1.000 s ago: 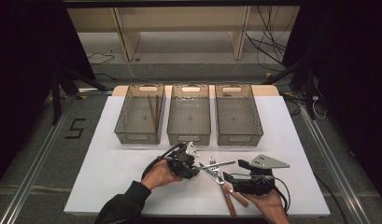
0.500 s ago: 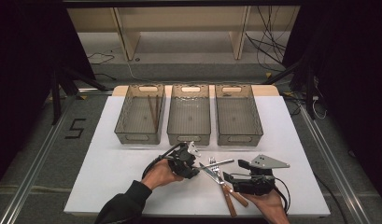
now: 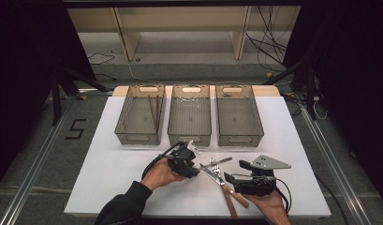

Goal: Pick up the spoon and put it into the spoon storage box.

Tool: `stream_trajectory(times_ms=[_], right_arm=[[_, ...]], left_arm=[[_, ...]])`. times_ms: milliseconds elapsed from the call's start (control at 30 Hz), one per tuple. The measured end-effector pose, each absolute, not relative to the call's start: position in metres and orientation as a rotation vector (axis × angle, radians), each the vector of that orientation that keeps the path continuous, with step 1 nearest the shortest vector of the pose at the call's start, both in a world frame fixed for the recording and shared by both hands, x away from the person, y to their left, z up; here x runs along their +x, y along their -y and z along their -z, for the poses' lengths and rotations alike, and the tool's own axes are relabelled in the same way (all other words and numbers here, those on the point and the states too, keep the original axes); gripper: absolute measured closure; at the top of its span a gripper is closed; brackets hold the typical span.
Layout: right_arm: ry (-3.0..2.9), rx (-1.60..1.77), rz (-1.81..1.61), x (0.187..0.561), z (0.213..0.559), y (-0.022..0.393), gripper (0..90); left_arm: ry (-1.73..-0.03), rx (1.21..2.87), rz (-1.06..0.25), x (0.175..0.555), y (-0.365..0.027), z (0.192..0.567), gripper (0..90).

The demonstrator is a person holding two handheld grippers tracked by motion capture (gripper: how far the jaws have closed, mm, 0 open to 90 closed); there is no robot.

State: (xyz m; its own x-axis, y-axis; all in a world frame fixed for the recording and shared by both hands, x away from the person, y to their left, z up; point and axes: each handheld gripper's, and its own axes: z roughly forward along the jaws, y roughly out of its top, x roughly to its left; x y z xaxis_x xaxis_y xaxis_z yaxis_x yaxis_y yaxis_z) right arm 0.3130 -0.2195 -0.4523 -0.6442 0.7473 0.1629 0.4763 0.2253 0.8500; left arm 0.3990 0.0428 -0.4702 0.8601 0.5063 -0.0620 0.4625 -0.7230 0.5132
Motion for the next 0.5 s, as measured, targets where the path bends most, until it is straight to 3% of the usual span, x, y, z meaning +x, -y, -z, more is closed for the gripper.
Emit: stream_trajectory(times_ms=[167,200,267,500], right_arm=[[-2.221,1.148,-1.384,0.3129,0.4521,0.2198,23.6],[-2.222,1.147,-1.385,0.3128,0.4522,0.2197,23.7],[-2.223,1.147,-1.384,0.3129,0.4523,0.2196,23.6],[-2.222,1.149,-1.384,0.3130,0.4523,0.2200,23.7]], left_arm=[[-0.710,2.491,-0.108,0.3997,-0.0445,0.4680,61.8],[-0.701,2.480,-0.109,0.3994,-0.0448,0.4664,65.1],[-0.699,2.462,-0.136,0.3989,-0.0449,0.4632,84.0],[-0.730,2.498,-0.119,0.4031,-0.0435,0.4718,78.2]])
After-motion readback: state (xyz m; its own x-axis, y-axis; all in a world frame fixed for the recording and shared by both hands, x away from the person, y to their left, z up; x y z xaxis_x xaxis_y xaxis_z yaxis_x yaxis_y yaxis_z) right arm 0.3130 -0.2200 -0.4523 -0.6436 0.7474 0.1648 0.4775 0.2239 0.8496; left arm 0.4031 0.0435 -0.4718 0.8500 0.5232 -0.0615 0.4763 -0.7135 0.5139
